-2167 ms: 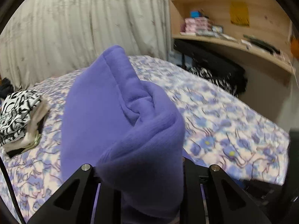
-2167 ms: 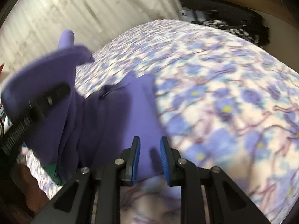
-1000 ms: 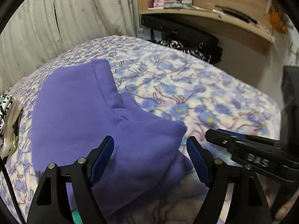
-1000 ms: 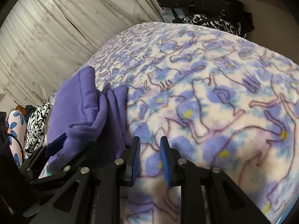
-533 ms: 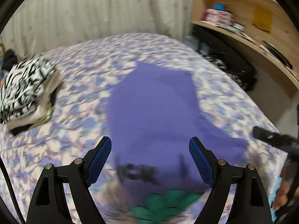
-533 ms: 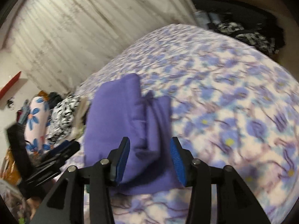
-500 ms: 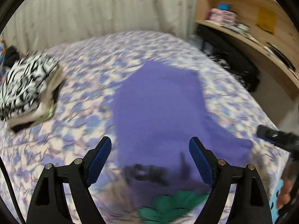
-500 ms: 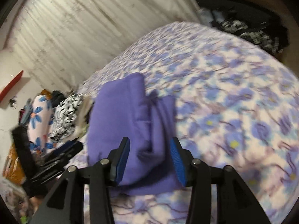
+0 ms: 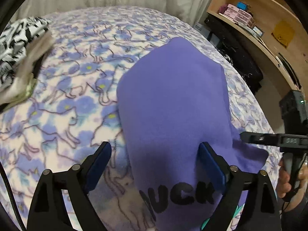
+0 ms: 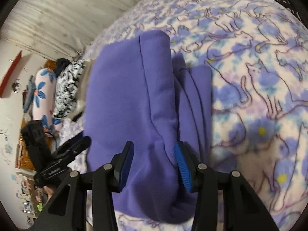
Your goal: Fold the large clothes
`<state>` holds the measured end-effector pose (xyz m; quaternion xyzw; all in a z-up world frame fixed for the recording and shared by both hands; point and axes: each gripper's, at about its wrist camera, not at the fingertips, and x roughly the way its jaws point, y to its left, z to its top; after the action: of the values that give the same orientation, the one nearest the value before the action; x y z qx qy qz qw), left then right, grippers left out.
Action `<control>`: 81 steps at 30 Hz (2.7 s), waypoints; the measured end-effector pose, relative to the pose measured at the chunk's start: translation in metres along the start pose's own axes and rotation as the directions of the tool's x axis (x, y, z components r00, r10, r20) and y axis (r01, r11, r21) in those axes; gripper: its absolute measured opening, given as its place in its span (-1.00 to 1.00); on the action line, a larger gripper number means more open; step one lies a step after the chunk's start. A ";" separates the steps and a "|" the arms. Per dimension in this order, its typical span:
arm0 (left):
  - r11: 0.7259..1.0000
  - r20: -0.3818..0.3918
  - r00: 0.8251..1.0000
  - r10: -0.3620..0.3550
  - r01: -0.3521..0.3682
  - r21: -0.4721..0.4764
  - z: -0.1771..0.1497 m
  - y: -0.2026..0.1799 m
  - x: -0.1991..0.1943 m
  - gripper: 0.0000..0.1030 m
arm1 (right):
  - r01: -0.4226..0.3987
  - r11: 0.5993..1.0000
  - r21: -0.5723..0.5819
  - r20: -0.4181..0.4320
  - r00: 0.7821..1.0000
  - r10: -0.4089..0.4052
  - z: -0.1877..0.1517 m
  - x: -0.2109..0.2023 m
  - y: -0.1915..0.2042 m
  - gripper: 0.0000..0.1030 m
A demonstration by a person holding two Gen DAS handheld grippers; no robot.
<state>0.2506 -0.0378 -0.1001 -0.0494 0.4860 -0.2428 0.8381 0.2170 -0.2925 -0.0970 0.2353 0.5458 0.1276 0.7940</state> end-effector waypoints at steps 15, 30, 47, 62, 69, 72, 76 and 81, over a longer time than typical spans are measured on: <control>0.995 -0.044 0.994 -0.099 0.098 -0.019 0.007 0.010 0.018 0.94 | -0.141 0.989 0.038 -0.110 0.983 0.145 -0.004 0.016 -0.017 -0.09; 0.984 -0.011 0.999 0.036 -0.034 0.173 0.013 -0.048 0.001 0.58 | -0.092 0.993 -0.077 0.147 0.984 0.103 -0.045 -0.055 0.001 -0.76; 0.941 0.085 0.971 0.222 -0.236 0.242 0.001 -0.083 0.031 0.70 | -0.021 0.999 0.039 0.149 0.989 0.015 -0.052 0.002 -0.049 -0.75; 0.994 0.056 0.995 0.083 -0.087 0.072 0.035 -0.043 -0.002 0.79 | 0.050 0.998 -0.042 0.239 0.970 -0.039 -0.008 -0.062 -0.007 0.22; 0.993 0.034 0.993 0.113 -0.112 -0.048 0.063 -0.003 0.011 0.79 | 0.008 1.000 0.017 0.277 0.961 -0.013 0.059 -0.041 -0.019 0.22; 0.993 0.008 0.997 0.073 -0.072 -0.090 0.068 0.008 0.022 0.79 | 0.000 1.000 0.030 0.247 0.969 -0.007 0.076 -0.023 -0.023 0.22; 0.994 -0.007 0.997 0.080 -0.080 -0.075 0.073 0.005 0.034 0.81 | -0.014 0.999 0.030 0.218 0.976 0.007 0.082 -0.004 -0.028 0.10; 0.993 -0.030 0.992 0.121 -0.121 -0.009 0.081 -0.013 0.047 0.82 | 0.157 0.987 0.034 0.230 0.960 -0.160 0.080 -0.005 -0.026 -0.69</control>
<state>0.3332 -0.0833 -0.0907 -0.0211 0.5016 -0.1897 0.8438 0.2874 -0.3356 -0.0830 0.2104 0.4676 0.0310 0.8580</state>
